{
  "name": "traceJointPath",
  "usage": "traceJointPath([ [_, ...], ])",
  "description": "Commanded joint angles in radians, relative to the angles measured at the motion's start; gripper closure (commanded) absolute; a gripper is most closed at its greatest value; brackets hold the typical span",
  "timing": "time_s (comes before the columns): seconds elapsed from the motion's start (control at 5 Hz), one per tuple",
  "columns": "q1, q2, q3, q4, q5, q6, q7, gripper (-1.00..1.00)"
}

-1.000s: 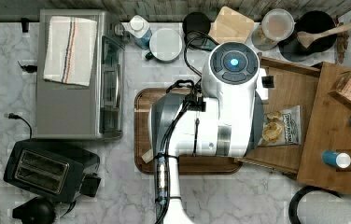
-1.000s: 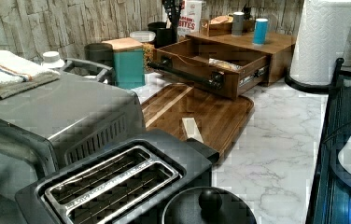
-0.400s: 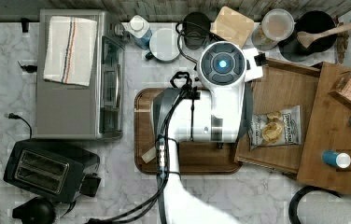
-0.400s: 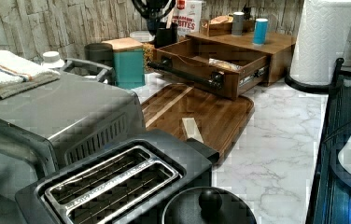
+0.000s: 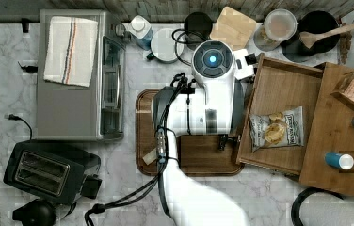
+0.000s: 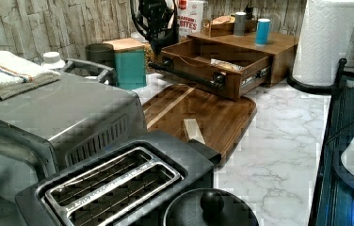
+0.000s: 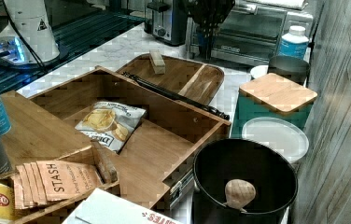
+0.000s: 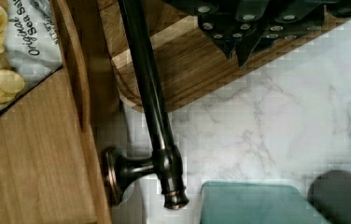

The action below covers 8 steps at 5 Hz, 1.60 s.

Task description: Close the drawer.

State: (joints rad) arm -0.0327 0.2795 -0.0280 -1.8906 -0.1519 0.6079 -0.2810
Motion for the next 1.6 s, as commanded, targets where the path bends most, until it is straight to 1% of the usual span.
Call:
traceJointPath([
  [0.2, 0.0, 0.068, 0.014, -0.034, -0.094, 0.076, -0.094, 1.0],
  [0.6, -0.001, 0.103, 0.003, -0.053, -0.097, 0.107, -0.077, 1.0],
  [0.8, -0.002, 0.113, -0.004, -0.069, -0.117, 0.143, -0.084, 1.0],
  [1.0, -0.021, 0.106, -0.007, -0.086, -0.107, 0.147, -0.126, 1.0],
  [1.2, -0.05, 0.096, -0.01, -0.124, -0.096, 0.19, -0.168, 1.0],
  [1.6, -0.095, 0.056, -0.053, -0.159, -0.08, 0.185, -0.255, 1.0],
])
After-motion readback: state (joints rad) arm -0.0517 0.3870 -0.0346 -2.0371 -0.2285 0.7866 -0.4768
